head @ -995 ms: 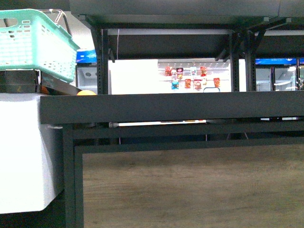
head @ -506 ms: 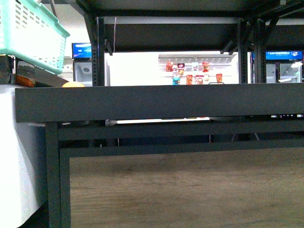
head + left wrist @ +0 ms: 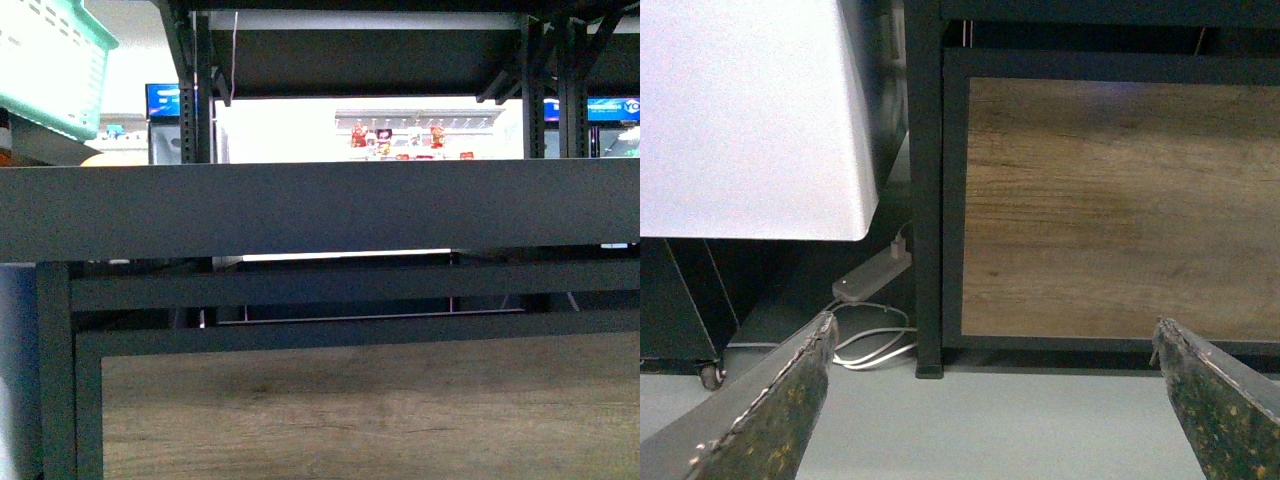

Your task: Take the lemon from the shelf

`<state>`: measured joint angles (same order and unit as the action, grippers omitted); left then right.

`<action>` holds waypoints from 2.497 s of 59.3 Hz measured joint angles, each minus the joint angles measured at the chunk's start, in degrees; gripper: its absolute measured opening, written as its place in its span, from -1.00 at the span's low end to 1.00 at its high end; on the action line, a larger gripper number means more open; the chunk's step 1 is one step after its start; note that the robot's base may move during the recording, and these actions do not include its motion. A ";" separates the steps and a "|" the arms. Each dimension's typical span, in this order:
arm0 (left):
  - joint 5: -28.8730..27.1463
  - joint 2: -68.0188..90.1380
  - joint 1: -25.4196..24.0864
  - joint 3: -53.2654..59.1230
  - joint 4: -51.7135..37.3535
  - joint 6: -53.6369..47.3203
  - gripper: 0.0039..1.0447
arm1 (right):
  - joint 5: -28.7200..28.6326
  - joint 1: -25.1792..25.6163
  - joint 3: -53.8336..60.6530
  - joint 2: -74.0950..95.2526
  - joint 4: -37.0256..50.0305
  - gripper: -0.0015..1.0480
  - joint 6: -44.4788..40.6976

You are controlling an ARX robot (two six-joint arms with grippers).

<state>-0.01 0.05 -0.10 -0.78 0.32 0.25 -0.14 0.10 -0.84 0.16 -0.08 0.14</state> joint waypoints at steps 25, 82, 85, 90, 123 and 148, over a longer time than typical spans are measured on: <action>-0.04 -0.02 -0.02 0.00 0.00 0.00 0.85 | -0.02 0.00 0.00 0.00 0.00 0.86 -0.02; 0.00 0.00 0.00 0.00 0.00 0.02 0.85 | 0.09 0.00 0.00 0.09 0.00 0.86 -0.02; 0.00 0.00 0.00 0.00 0.00 0.00 0.85 | 0.11 0.00 0.00 0.09 0.00 0.86 0.00; 0.00 0.00 0.00 0.00 0.00 0.00 0.85 | 0.11 0.00 0.00 0.09 0.00 0.86 0.00; 0.00 0.00 0.00 0.00 0.00 -0.02 0.85 | 0.11 0.00 0.00 0.09 0.00 0.86 -0.02; 0.00 0.00 0.00 0.00 0.00 -0.02 0.85 | 0.11 0.00 0.00 0.09 0.00 0.86 0.00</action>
<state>-0.01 0.05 -0.10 -0.78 0.32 0.23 -0.03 0.10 -0.84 0.25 -0.08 0.14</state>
